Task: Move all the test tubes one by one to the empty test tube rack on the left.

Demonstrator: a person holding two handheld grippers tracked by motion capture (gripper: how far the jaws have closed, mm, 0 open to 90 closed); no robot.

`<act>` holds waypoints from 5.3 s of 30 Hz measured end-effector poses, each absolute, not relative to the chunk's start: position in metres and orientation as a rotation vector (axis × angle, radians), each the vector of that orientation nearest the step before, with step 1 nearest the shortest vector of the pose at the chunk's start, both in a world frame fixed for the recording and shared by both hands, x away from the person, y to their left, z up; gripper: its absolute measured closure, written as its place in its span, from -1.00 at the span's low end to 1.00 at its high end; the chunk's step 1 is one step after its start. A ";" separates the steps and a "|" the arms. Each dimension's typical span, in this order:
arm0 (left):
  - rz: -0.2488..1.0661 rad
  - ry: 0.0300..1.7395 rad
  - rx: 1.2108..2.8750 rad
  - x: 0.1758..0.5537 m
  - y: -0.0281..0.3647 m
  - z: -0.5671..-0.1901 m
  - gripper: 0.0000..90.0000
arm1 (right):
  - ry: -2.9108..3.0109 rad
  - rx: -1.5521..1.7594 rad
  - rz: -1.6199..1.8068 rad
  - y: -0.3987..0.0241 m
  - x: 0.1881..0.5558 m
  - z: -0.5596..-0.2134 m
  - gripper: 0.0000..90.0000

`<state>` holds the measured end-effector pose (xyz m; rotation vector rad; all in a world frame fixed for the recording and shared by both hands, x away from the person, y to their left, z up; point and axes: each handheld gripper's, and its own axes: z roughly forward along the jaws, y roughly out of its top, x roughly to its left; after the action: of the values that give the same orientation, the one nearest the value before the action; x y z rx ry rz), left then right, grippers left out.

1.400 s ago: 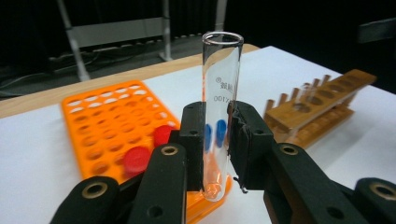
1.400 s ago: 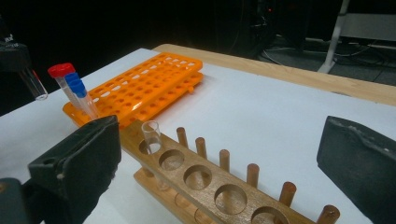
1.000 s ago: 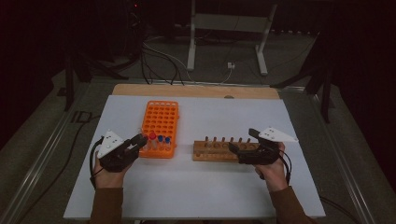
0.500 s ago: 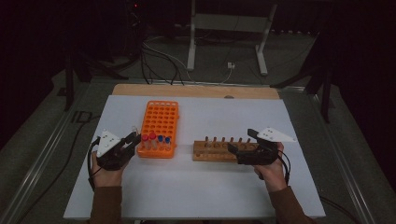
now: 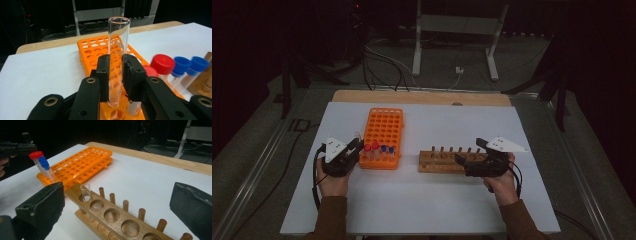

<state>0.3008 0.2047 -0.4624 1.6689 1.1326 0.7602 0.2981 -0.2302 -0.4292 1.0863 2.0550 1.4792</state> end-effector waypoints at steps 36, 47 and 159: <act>0.633 1.200 1.826 0.320 0.205 -0.493 0.71 | 2.083 1.065 1.481 -0.227 0.297 -0.432 -0.99; 0.624 1.206 1.871 0.320 0.204 -0.495 0.71 | 2.097 1.061 1.476 -0.222 0.297 -0.434 -0.99; 0.549 1.007 1.674 0.281 0.176 -0.432 -0.98 | 2.147 0.836 1.473 -0.168 0.305 -0.411 0.69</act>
<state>0.2814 0.1756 -0.4319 1.6738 1.0074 0.5494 0.3046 -0.1676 -0.4109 0.8357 2.1473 1.4730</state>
